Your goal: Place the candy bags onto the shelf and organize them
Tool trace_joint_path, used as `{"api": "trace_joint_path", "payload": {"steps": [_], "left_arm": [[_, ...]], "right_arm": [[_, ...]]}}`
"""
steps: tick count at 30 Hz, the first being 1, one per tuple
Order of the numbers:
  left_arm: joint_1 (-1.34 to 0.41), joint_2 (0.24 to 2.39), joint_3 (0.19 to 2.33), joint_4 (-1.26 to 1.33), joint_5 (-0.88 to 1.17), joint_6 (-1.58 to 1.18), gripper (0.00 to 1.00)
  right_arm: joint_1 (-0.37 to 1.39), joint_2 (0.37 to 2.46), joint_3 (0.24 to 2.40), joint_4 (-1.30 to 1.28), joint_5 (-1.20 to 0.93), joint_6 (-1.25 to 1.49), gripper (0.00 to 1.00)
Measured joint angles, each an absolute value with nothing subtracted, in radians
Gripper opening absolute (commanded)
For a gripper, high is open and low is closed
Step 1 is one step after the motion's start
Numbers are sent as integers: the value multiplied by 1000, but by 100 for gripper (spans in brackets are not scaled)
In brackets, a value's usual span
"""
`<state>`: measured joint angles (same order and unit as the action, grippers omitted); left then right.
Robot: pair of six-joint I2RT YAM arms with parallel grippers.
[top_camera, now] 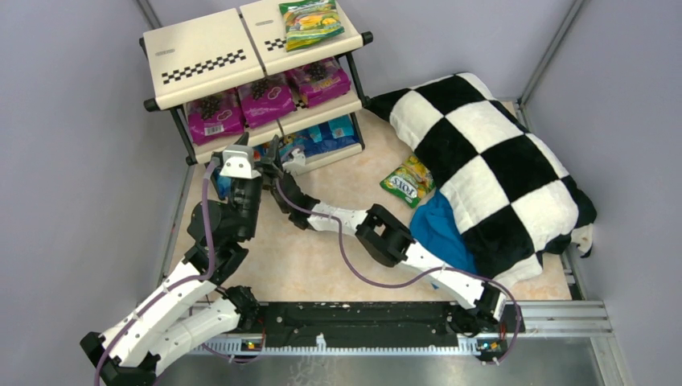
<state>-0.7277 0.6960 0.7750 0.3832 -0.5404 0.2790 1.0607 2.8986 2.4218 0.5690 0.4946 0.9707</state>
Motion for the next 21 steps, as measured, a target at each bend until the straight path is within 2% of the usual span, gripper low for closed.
{"api": "trace_joint_path", "payload": {"steps": [3,6,12,16,21], "left_arm": [[-728,696,775,385,-540,282,66],[-728,696,775,389,-540,284,66],[-728,696,774,390,-540,286,66],[-728,696,774,390,-541,288,66],[-728,696,774,393,-545,288,67]], "right_arm": [[1061,2893,2357,609,509,972,0],[1061,2889,2322,626,514,971,7],[1063,2785,2181,620,480,934,32],[1071,2589,1888,628,439,925,48],[1078,2247,1426,656,384,912,59]]}}
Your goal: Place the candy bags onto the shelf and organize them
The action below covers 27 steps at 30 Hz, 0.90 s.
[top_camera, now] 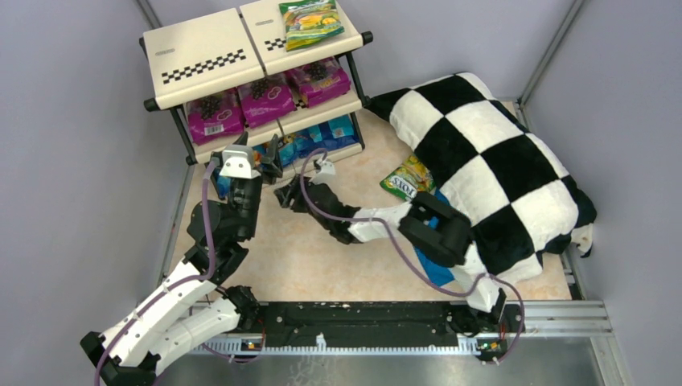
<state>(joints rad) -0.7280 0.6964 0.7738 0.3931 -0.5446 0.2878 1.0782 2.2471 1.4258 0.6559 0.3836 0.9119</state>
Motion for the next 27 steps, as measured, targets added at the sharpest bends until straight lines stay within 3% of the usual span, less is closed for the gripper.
{"api": "trace_joint_path", "payload": {"steps": [5,12,17,27], "left_arm": [[-728,696,774,392,-544,286,68],[-730,696,774,389,-548,276,71],[-736,701,774,381,-548,259,72],[-741,711,774,381,-562,257,74]], "right_arm": [[1070,1910,1141,541,316,789,68],[912,1626,1045,100,205,643,78],[747,1608,1018,-189,226,498,81],[776,1811,1184,-540,580,217,81]]}}
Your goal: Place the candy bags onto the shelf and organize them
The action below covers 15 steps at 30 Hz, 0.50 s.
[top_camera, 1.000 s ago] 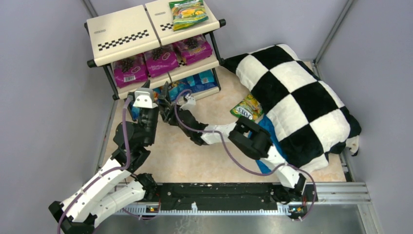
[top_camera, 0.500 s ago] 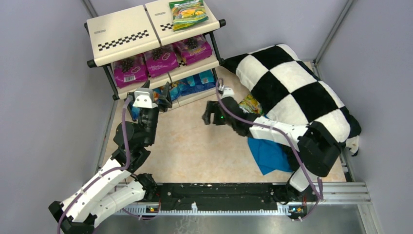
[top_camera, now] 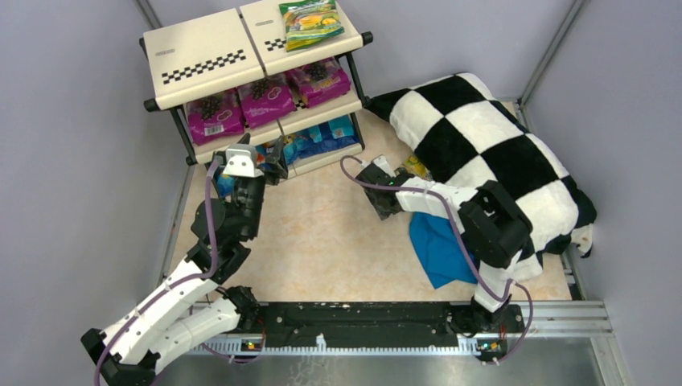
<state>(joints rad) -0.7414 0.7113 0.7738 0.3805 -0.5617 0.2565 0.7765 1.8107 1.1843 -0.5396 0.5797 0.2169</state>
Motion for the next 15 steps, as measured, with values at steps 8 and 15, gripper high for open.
{"api": "trace_joint_path", "payload": {"steps": [8,15], "left_arm": [[-743,711,774,381,-566,256,75],[-746,711,774,381,-567,255,77]], "right_arm": [[792,1936,1246,-586,802,138,77],[792,2014,1271,-532,943,80,58]]}}
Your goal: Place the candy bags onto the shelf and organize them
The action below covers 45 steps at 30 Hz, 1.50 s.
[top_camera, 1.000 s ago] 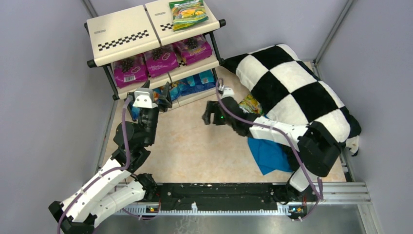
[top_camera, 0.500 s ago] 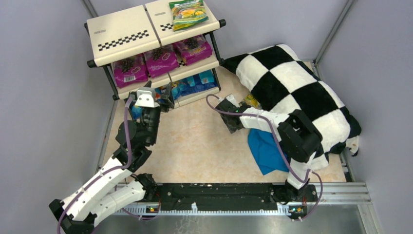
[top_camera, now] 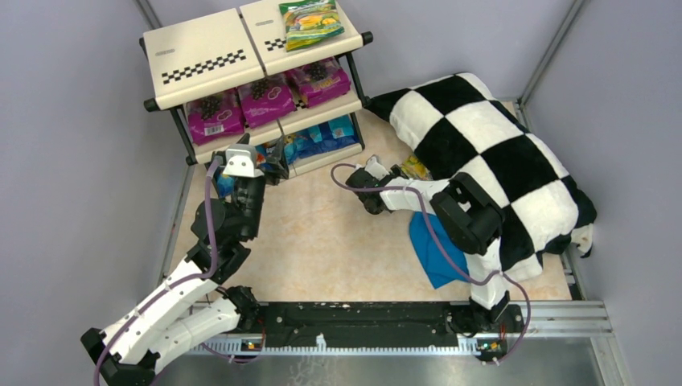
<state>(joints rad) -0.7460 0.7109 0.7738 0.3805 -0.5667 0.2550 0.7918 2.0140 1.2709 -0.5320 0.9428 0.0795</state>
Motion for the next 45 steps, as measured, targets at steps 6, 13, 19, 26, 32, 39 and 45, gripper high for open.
{"api": "trace_joint_path", "payload": {"steps": [6,13,19,26,32,39,45], "left_arm": [[-746,711,774,380,-567,252,77],[-746,711,774,381,-579,252,78],[-746,711,774,381,-593,252,79],[-747,711,779,360,-596,210,99],[-747,754,981,83,-516,14,99],[-747,688,1085,-262,-318,-400,99],[-747,618,890,-428,-141,-766,99]], "right_arm": [[792,2056,1276,-481,953,62,18],[826,1998,1194,-396,868,34,0],[869,1742,1044,-324,590,76,0],[884,1501,840,-157,212,179,0],[884,1444,764,-136,79,246,0],[884,1385,732,-39,-6,297,0],[884,1385,733,4,-58,316,0]]}}
